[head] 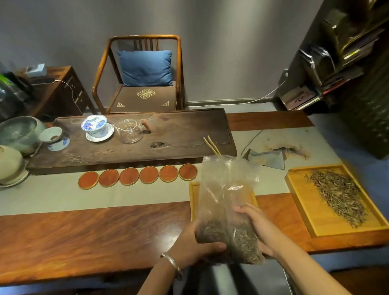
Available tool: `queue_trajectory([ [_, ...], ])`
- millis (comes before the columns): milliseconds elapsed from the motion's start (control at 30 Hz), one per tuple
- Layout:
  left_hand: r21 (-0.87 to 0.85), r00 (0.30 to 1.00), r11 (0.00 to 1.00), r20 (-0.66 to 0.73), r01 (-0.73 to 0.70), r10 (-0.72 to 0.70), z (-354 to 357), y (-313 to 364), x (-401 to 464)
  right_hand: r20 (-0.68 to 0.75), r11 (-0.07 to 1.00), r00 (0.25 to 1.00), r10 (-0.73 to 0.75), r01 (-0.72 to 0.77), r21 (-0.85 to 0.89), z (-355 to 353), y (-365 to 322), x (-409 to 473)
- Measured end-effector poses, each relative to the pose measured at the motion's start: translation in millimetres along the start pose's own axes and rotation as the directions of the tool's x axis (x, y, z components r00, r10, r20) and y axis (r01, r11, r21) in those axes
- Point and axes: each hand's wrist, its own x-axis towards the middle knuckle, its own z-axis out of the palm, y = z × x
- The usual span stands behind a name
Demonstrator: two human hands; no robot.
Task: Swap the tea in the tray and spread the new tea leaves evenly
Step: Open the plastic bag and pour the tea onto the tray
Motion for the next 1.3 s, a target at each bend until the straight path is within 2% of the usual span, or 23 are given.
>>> queue_trajectory([
  [67, 0.022, 0.998, 0.999, -0.054, -0.031, 0.032, 10, -6, -1, -0.04, 1.0, 0.999, 0.001, -0.001, 0.004, -10, 12, -3],
  [133, -0.013, 0.994, 0.999, -0.097, -0.044, 0.042, 19, -14, -1, -0.083, 0.992, 0.997, -0.01, -0.001, -0.127, -17, 23, -7],
  [233, -0.069, 0.986, 0.998, -0.167, 0.015, -0.026, 30, -25, -4, -0.101, 0.941, 0.995, -0.015, -0.02, -0.338, -29, 48, -14],
  [333, 0.013, 0.982, 0.994, -0.155, 0.11, -0.107, 39, -35, -2, -0.153, 0.952, 0.986, 0.074, -0.115, -0.282, -35, 70, -17],
  [400, 0.066, 0.976, 0.987, -0.177, 0.143, -0.13, 42, -38, -2, -0.15, 0.952, 0.985, 0.091, -0.131, -0.277, -38, 79, -14],
  [467, 0.065, 0.965, 0.983, -0.214, 0.171, -0.153, 44, -37, -2, -0.209, 0.975, 0.974, 0.089, -0.128, -0.184, -39, 84, -11],
  [600, 0.038, 0.949, 0.98, -0.259, 0.196, -0.179, 46, -31, -3, -0.319, 0.923, 0.947, -0.041, -0.086, -0.375, -41, 85, -8],
  [733, 0.018, 0.943, 0.978, -0.271, 0.205, -0.193, 46, -32, -4, -0.32, 0.882, 0.943, -0.091, -0.073, -0.465, -39, 80, -8],
  [900, 0.019, 0.909, 0.976, -0.369, 0.218, -0.196, 47, -26, -7, -0.341, 0.792, 0.927, -0.156, -0.089, -0.604, -40, 70, -11],
  [1033, 0.032, 0.878, 0.972, -0.437, 0.233, -0.196, 47, -13, -6, -0.353, 0.785, 0.921, -0.166, -0.093, -0.612, -40, 62, -11],
  [1300, 0.045, 0.879, 0.98, -0.451, 0.193, -0.153, 46, 2, -1, -0.378, 0.799, 0.904, -0.202, -0.07, -0.597, -42, 44, -6],
])
